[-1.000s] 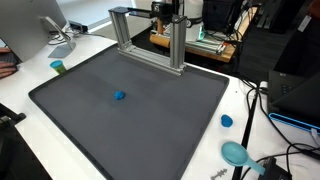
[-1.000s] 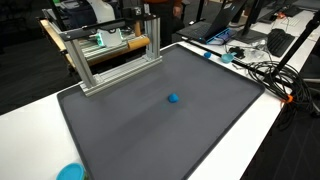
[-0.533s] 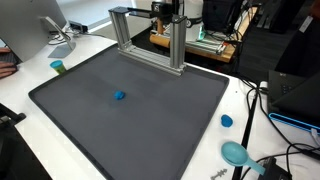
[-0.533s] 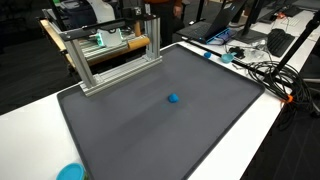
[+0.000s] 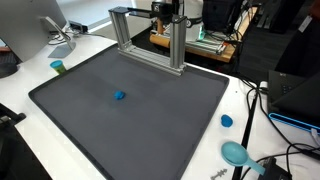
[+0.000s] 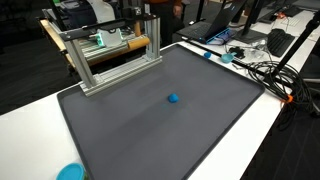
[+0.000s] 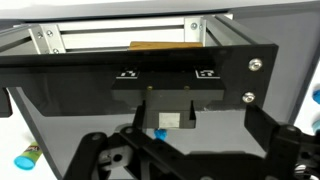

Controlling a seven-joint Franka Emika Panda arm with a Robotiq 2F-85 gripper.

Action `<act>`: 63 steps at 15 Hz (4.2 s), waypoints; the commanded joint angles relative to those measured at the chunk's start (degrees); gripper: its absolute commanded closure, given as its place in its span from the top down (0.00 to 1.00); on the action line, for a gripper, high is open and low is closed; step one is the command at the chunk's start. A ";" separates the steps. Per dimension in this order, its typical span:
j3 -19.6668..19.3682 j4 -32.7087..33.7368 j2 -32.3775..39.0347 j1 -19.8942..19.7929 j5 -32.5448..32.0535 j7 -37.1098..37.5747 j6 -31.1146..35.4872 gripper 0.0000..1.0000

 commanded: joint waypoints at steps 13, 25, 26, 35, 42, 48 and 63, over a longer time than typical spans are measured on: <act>-5.31 -2.13 -2.82 -1.04 0.75 -3.73 0.83 1.00; -0.44 -0.93 -2.84 -1.38 -0.48 1.66 2.07 1.00; -0.43 -0.93 -2.80 -1.37 -0.48 1.65 2.07 1.00; 0.68 -0.97 0.49 -1.53 -1.38 1.70 3.79 1.00; -0.89 0.29 5.18 -1.95 -0.92 0.96 3.73 1.00; -3.52 0.56 5.41 -1.39 -0.50 -3.25 1.63 1.00; -4.21 -0.81 0.06 -1.17 -0.92 -7.63 -1.13 0.79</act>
